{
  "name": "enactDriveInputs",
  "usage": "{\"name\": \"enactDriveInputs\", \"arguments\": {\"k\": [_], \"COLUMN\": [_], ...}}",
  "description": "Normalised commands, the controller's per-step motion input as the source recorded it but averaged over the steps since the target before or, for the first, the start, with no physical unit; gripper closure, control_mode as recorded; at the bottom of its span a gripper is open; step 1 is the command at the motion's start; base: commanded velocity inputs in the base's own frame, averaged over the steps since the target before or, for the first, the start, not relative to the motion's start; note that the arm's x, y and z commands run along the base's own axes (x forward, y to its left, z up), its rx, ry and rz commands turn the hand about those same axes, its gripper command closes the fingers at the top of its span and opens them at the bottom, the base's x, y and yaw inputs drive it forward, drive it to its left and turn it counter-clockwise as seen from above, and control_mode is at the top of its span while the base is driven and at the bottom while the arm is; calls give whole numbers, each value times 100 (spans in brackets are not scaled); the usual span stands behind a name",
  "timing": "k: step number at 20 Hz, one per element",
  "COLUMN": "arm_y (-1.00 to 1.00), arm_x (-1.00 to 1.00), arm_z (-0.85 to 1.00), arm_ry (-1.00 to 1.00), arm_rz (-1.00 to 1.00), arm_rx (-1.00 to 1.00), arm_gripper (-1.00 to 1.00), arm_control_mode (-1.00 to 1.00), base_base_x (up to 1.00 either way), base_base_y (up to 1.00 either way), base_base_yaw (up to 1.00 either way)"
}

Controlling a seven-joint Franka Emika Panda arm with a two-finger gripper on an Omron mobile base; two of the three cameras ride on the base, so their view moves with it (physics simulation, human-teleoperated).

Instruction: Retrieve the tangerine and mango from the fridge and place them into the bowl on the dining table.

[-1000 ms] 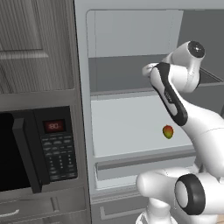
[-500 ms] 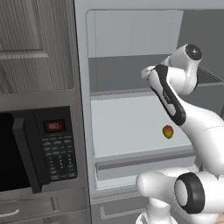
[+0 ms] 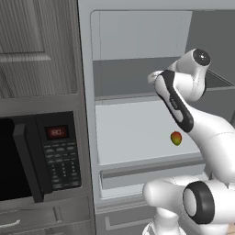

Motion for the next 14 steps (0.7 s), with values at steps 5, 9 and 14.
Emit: {"name": "enactDriveInputs", "arguments": {"k": [5,9,14], "arm_y": [0,0,0], "arm_x": [10,7,6], "arm_z": [-32,-28,-6], "arm_ry": [0,0,-2], "arm_rz": [0,0,0], "arm_rx": [0,0,0], "arm_gripper": [100,100,100], "arm_control_mode": [-100,-100,-100], "base_base_x": [0,0,0], "base_base_y": [0,0,0], "base_base_yaw": [0,0,0]}}
